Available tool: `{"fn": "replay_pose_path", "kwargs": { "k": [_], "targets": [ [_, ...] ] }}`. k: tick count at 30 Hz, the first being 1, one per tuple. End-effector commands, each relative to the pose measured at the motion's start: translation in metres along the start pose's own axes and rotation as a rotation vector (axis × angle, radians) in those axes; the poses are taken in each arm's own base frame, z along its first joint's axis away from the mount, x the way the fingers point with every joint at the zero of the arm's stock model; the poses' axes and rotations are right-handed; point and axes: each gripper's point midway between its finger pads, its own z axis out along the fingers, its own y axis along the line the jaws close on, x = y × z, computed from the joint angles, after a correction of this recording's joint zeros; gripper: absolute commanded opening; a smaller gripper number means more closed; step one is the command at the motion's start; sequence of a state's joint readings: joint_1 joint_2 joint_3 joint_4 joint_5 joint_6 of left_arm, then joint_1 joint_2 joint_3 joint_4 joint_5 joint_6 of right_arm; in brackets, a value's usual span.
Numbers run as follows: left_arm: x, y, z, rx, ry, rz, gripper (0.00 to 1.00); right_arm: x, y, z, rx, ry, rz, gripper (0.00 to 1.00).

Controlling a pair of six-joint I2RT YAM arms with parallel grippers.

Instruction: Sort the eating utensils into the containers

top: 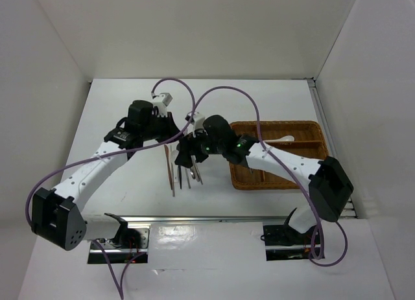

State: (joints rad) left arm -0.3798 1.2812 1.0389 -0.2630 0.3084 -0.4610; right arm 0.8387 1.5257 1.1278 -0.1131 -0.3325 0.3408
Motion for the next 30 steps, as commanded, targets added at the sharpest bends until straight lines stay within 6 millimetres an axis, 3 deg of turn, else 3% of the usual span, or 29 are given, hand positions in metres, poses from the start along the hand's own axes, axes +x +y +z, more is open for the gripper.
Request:
{"fn": "replay_pose_path", "kwargs": {
  "k": [1, 5, 7, 8, 11, 12, 13, 15, 16, 18, 21, 25, 30],
  "targets": [
    [-0.025, -0.027, -0.008, 0.082, -0.059, 0.016, 0.05, -0.023, -0.005, 0.004, 0.115, -0.082, -0.052, 0.83],
    [-0.032, -0.032, -0.018, 0.095, -0.092, 0.048, 0.05, -0.03, -0.01, -0.002, 0.155, -0.131, -0.038, 0.74],
    [-0.031, -0.035, -0.023, 0.108, -0.096, 0.052, 0.05, -0.034, -0.01, -0.005, 0.161, -0.142, -0.049, 0.62],
    [-0.029, -0.035, -0.023, 0.109, -0.1, 0.054, 0.05, -0.034, -0.01, -0.005, 0.161, -0.142, -0.049, 0.45],
    [-0.026, -0.039, -0.03, 0.128, -0.117, 0.044, 0.05, -0.034, -0.015, -0.005, 0.192, -0.148, -0.025, 0.17],
    [-0.021, -0.037, -0.031, 0.127, -0.111, 0.033, 0.07, -0.03, -0.02, -0.003, 0.216, -0.138, -0.009, 0.03],
    [-0.022, -0.037, -0.034, 0.119, -0.124, 0.035, 0.09, -0.026, -0.024, -0.004, 0.233, -0.128, 0.008, 0.0],
    [-0.019, -0.035, -0.037, 0.111, -0.131, 0.026, 0.15, -0.023, -0.032, -0.003, 0.261, -0.118, 0.045, 0.0],
    [-0.013, -0.027, -0.035, 0.076, -0.114, 0.004, 0.31, -0.018, -0.04, -0.004, 0.288, -0.108, 0.065, 0.0],
    [-0.012, -0.023, -0.042, 0.038, -0.124, -0.015, 0.52, -0.02, -0.059, -0.012, 0.355, -0.126, 0.111, 0.0],
    [-0.003, -0.006, -0.049, -0.064, -0.109, -0.046, 0.7, -0.025, -0.093, -0.035, 0.479, -0.147, 0.171, 0.0],
    [0.015, 0.018, -0.057, -0.193, -0.089, -0.109, 0.73, -0.035, -0.131, -0.078, 0.643, -0.208, 0.213, 0.0],
    [0.038, 0.041, -0.063, -0.308, -0.064, -0.179, 0.75, -0.014, -0.196, -0.128, 0.836, -0.204, 0.317, 0.0]
  ]
}}
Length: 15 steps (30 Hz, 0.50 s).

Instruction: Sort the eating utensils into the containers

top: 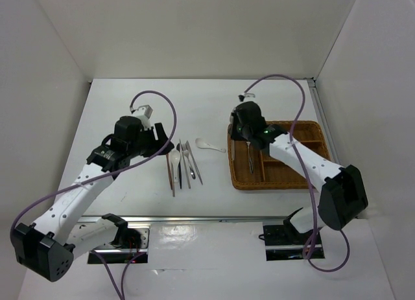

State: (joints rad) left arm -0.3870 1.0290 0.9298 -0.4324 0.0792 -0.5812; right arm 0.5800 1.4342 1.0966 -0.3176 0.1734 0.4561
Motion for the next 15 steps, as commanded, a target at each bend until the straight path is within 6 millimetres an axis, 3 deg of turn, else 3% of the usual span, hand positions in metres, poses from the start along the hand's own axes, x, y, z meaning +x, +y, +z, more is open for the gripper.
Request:
{"fn": "replay_pose_path", "kwargs": {
  "k": [1, 3, 7, 11, 15],
  "targets": [
    [0.016, 0.022, -0.004, -0.103, 0.017, -0.054, 0.75, -0.005, -0.053, -0.012, 0.131, -0.018, 0.055, 0.0],
    [0.024, 0.028, -0.002, -0.126, 0.037, -0.064, 0.76, -0.001, -0.075, -0.011, 0.163, -0.013, 0.068, 0.0],
    [0.028, 0.042, 0.003, -0.196, 0.049, -0.053, 0.79, 0.011, -0.079, -0.009, 0.155, 0.003, 0.024, 0.0],
    [0.013, 0.042, 0.012, -0.22, 0.051, -0.005, 0.8, 0.04, -0.087, 0.012, 0.171, 0.095, -0.007, 0.0],
    [0.01, 0.043, 0.026, -0.23, 0.088, 0.017, 0.81, 0.049, -0.081, 0.02, 0.149, 0.136, -0.013, 0.0]
  ]
}}
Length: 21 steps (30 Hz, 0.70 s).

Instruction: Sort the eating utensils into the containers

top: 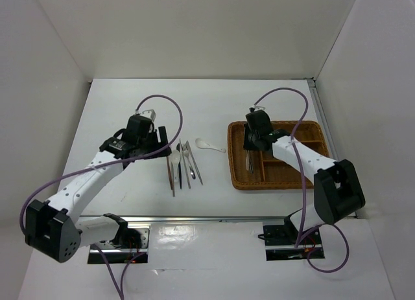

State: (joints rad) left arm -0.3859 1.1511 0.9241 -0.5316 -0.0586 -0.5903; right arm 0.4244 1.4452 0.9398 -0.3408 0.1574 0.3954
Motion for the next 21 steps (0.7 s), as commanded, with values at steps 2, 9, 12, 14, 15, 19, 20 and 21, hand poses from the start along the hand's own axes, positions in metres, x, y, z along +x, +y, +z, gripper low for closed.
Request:
{"fn": "replay_pose_path", "kwargs": {
  "k": [2, 9, 12, 14, 15, 19, 20, 21],
  "targets": [
    [-0.026, -0.003, 0.007, 0.0, -0.033, 0.027, 0.82, 0.007, 0.016, 0.007, -0.063, 0.018, -0.036, 0.03],
    [-0.027, -0.007, 0.027, 0.025, 0.007, 0.013, 0.79, 0.001, 0.019, 0.015, -0.048, 0.005, -0.064, 0.41],
    [-0.027, -0.002, 0.026, 0.003, -0.002, 0.013, 0.79, -0.008, 0.018, 0.012, -0.031, -0.013, -0.071, 0.49],
    [-0.02, 0.003, 0.024, -0.02, 0.017, 0.004, 0.79, -0.01, 0.017, 0.006, -0.027, -0.005, -0.073, 0.53],
    [-0.021, 0.002, 0.02, -0.017, 0.01, -0.008, 0.79, -0.017, 0.02, -0.001, -0.035, -0.023, -0.061, 0.55],
    [-0.001, 0.015, 0.016, -0.046, 0.018, -0.06, 0.79, -0.045, 0.025, -0.043, -0.083, -0.127, -0.032, 0.56],
    [0.003, 0.016, 0.016, -0.049, 0.021, -0.072, 0.79, -0.046, 0.027, -0.051, -0.104, -0.141, -0.029, 0.56],
    [0.006, 0.017, 0.018, -0.051, 0.025, -0.1, 0.79, -0.047, 0.029, -0.059, -0.128, -0.155, -0.027, 0.6]
  ]
}}
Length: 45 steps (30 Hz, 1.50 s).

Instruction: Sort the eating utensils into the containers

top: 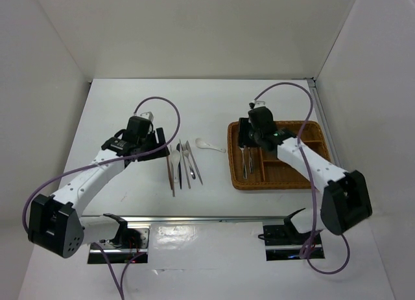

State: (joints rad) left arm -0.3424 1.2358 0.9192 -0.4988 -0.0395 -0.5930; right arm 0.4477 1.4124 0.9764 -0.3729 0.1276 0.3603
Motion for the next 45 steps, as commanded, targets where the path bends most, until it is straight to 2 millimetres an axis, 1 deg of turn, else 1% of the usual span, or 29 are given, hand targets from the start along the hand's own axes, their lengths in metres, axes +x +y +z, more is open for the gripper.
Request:
{"fn": "replay_pose_path", "kwargs": {
  "k": [1, 2, 4, 5, 6, 7, 8, 9, 11, 12, 16, 17, 18, 20, 21, 25, 28, 29, 30, 32, 33, 34, 36, 38, 40, 41, 42, 43, 45],
  "targets": [
    [0.004, 0.004, -0.003, -0.007, -0.029, -0.079, 0.79, -0.038, 0.02, -0.051, -0.109, -0.147, 0.016, 0.62],
    [0.01, 0.011, 0.0, -0.03, -0.031, -0.089, 0.79, -0.034, 0.02, -0.062, -0.139, -0.161, 0.016, 0.62],
    [0.017, 0.018, 0.004, -0.042, -0.035, -0.099, 0.77, -0.027, 0.027, -0.074, -0.205, -0.17, 0.025, 0.64],
    [0.011, 0.014, 0.004, -0.021, -0.069, -0.1, 0.77, -0.012, 0.025, -0.07, -0.213, -0.143, 0.031, 0.64],
    [0.011, 0.011, 0.006, 0.0, -0.074, -0.1, 0.77, -0.005, 0.025, -0.07, -0.223, -0.13, 0.051, 0.64],
    [0.009, 0.005, 0.006, 0.036, -0.087, -0.1, 0.77, 0.0, 0.026, -0.071, -0.236, -0.12, 0.063, 0.64],
    [0.018, 0.001, 0.009, 0.076, -0.062, -0.098, 0.76, 0.006, 0.024, -0.072, -0.235, -0.116, 0.072, 0.64],
    [0.011, -0.008, 0.009, 0.13, -0.097, -0.086, 0.75, 0.012, 0.024, -0.073, -0.241, -0.1, 0.07, 0.64],
    [0.013, -0.013, 0.011, 0.164, -0.098, -0.074, 0.75, 0.013, 0.023, -0.075, -0.244, -0.104, 0.081, 0.64],
    [0.014, -0.012, 0.013, 0.166, -0.1, -0.073, 0.75, 0.011, 0.023, -0.079, -0.251, -0.118, 0.082, 0.64],
    [0.008, -0.012, 0.019, 0.157, -0.115, -0.042, 0.74, 0.005, 0.016, -0.079, -0.201, -0.14, 0.097, 0.65],
    [0.012, -0.01, 0.027, 0.145, -0.095, -0.043, 0.72, -0.001, 0.016, -0.081, -0.199, -0.156, 0.099, 0.65],
    [0.005, -0.014, 0.028, 0.148, -0.1, -0.043, 0.71, -0.003, 0.017, -0.08, -0.198, -0.155, 0.099, 0.65],
    [0.002, -0.012, 0.036, 0.123, -0.09, -0.045, 0.69, -0.008, 0.02, -0.078, -0.201, -0.16, 0.099, 0.65],
    [0.004, -0.008, 0.043, 0.081, -0.055, -0.056, 0.66, -0.008, 0.02, -0.072, -0.197, -0.152, 0.098, 0.66],
    [0.004, 0.02, 0.058, -0.095, -0.009, -0.134, 0.57, -0.026, 0.028, -0.065, -0.191, -0.159, 0.109, 0.66],
    [-0.001, 0.023, 0.063, -0.132, 0.0, -0.132, 0.54, -0.036, 0.025, -0.057, -0.163, -0.163, 0.096, 0.66],
    [0.004, 0.029, 0.067, -0.161, 0.018, -0.129, 0.52, -0.036, 0.026, -0.054, -0.162, -0.161, 0.096, 0.66],
    [0.004, 0.028, 0.068, -0.165, 0.023, -0.129, 0.52, -0.042, 0.022, -0.055, -0.149, -0.179, 0.092, 0.66],
    [0.002, 0.027, 0.071, -0.167, 0.027, -0.129, 0.52, -0.041, 0.022, -0.048, -0.141, -0.162, 0.09, 0.66],
    [0.005, 0.029, 0.074, -0.174, 0.039, -0.119, 0.52, -0.047, 0.019, -0.05, -0.136, -0.176, 0.09, 0.66],
    [0.009, 0.028, 0.073, -0.166, 0.055, -0.119, 0.51, -0.045, 0.019, -0.047, -0.132, -0.166, 0.089, 0.66],
    [0.017, 0.031, 0.076, -0.172, 0.081, -0.119, 0.51, -0.051, 0.017, -0.048, -0.128, -0.179, 0.087, 0.66],
    [0.026, 0.033, 0.081, -0.178, 0.113, -0.127, 0.51, -0.052, 0.008, -0.047, -0.094, -0.183, 0.096, 0.66],
    [0.03, 0.032, 0.083, -0.178, 0.123, -0.119, 0.51, -0.056, -0.001, -0.046, -0.061, -0.181, 0.15, 0.68],
    [0.03, 0.032, 0.083, -0.178, 0.124, -0.11, 0.51, -0.052, -0.007, -0.041, -0.041, -0.16, 0.17, 0.69],
    [0.034, 0.031, 0.085, -0.186, 0.13, -0.096, 0.51, -0.056, -0.016, -0.044, -0.019, -0.16, 0.196, 0.69],
    [0.032, 0.025, 0.084, -0.174, 0.125, -0.085, 0.51, -0.061, -0.02, -0.046, -0.012, -0.168, 0.216, 0.69],
    [0.033, 0.021, 0.089, -0.175, 0.125, -0.072, 0.51, -0.061, -0.025, -0.043, -0.014, -0.156, 0.23, 0.69]
  ]
}}
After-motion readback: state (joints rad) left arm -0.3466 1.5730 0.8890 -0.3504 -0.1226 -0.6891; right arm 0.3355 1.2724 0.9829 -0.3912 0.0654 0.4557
